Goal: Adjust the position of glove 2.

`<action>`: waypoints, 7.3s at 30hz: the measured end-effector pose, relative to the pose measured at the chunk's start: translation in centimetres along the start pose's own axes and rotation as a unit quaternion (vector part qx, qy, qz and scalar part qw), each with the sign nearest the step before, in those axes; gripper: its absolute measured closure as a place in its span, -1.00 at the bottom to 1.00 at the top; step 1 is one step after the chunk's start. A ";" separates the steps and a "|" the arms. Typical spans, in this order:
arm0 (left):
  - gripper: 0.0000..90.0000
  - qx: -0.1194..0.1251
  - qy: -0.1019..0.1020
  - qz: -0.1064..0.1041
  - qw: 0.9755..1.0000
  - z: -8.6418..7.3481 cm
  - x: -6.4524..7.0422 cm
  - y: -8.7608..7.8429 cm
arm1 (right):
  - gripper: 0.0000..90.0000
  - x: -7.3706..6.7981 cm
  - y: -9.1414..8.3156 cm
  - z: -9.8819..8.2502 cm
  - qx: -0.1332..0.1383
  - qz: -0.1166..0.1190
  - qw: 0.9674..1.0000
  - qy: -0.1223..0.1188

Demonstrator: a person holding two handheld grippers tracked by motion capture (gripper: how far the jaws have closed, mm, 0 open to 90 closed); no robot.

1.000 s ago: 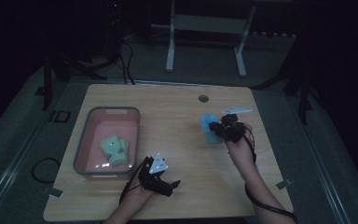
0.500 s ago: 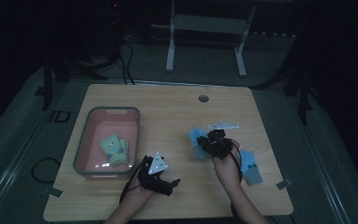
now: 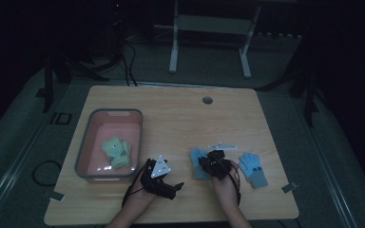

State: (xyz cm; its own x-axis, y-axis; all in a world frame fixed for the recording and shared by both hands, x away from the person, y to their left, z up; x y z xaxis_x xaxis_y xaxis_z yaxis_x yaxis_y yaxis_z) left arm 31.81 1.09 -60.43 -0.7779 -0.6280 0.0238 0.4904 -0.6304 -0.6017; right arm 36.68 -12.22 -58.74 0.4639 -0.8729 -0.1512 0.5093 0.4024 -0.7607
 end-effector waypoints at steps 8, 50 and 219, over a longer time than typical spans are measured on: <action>-0.98 -0.005 0.003 -0.005 1.000 -0.1 0.1 0.1 | 0.79 0.3 1.0 -1.3 -0.012 -0.015 1.000 -0.009; -0.98 -0.006 0.010 -0.012 1.000 -0.3 0.3 0.3 | 0.27 9.6 -5.8 -1.0 0.008 -0.016 0.992 -0.121; -0.98 -0.003 0.024 -0.005 1.000 -0.3 0.1 -0.1 | 0.89 -0.3 -5.1 2.7 0.023 0.055 0.987 -0.147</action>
State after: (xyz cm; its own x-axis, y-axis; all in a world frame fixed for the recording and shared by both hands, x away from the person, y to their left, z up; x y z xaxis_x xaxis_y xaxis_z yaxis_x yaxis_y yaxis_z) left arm 31.55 1.20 -60.59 -0.8004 -0.5994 -0.0090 0.4812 -0.6336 -0.6058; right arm 35.86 -13.26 -53.12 0.7060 -0.7073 -0.0363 0.4730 0.5090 -0.7192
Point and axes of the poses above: each handheld gripper's, and its own axes: y roughly forward along the jaws, z roughly out of its top, x roughly to its right, the point moved 9 cm from there along y, roughly forward along the jaws, and after that the axes turned 3 degrees about -x, right-handed, at the moved point
